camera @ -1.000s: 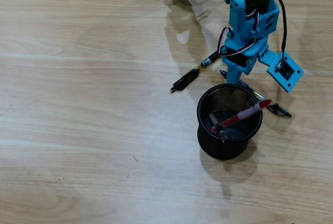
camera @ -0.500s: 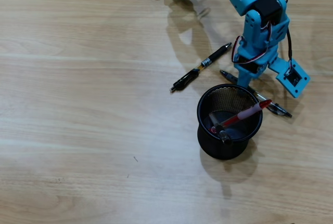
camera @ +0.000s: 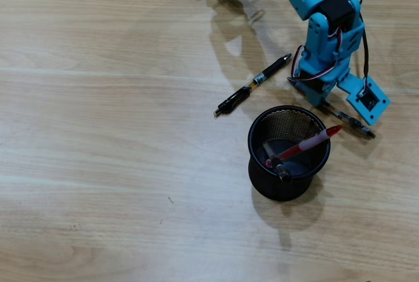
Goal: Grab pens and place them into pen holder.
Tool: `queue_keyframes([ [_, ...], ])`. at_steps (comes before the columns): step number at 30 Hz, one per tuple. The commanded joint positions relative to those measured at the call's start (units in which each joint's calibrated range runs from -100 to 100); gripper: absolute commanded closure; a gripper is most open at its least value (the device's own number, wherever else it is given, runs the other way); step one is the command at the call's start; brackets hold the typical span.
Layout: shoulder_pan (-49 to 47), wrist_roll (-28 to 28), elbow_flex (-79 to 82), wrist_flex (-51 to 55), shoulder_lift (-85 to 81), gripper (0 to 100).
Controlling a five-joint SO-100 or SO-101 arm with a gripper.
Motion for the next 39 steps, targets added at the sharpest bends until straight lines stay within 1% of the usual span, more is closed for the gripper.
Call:
queue_keyframes([
  [1,-0.8,-0.2,-1.5,-0.1,-0.4,98],
  [6,-0.8,0.2,-4.4,0.8,-6.9,98],
  [15,0.2,-0.2,-13.6,9.7,-26.6,98],
  [19,1.9,-0.2,-15.9,9.7,-34.2,98],
  [25,3.7,-0.6,-16.0,8.7,-37.0,98],
  [27,4.4,-2.5,-16.0,3.4,-37.1,98],
  [33,5.1,-3.3,-15.1,-16.8,-36.7,98],
  [39,6.5,-6.9,-13.7,-25.1,-36.4,98],
])
